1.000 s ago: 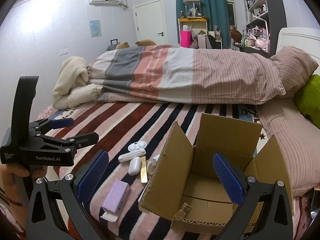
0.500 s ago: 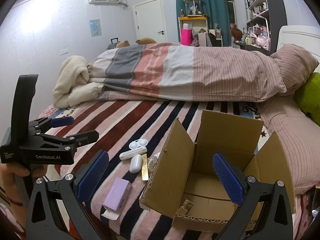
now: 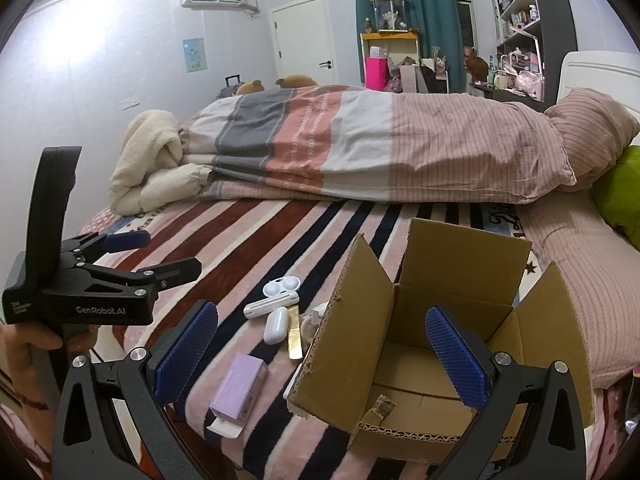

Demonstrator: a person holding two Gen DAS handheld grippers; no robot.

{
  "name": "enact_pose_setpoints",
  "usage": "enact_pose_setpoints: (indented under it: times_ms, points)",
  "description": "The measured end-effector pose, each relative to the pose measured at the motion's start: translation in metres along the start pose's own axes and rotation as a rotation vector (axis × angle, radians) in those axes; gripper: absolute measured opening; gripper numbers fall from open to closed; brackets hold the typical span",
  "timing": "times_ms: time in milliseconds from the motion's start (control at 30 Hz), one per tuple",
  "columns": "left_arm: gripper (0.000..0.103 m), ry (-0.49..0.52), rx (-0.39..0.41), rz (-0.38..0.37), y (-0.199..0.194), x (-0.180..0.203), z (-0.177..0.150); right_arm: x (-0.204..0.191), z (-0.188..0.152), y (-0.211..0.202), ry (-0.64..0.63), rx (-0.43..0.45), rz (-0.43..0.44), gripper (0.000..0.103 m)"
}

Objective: Organize rigid objects

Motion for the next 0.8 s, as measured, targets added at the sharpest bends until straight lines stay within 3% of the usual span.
enact_pose_setpoints:
  times_ms: [800]
  points:
    - [0.103,-0.001,0.009,0.006,-0.003,-0.008,-0.001,-0.017,0.004,-0.006,-0.038,0.036,0.019,0.103]
Point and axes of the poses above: each gripper's, at about its wrist camera, not at the fingertips, and y roughly the way its jaws point, x to its right, z to its top, the point moved 8 cm from there along y, roughly the way its jaws point, and after that the axes turned 11 degrees about -y, right-handed, at the moved point
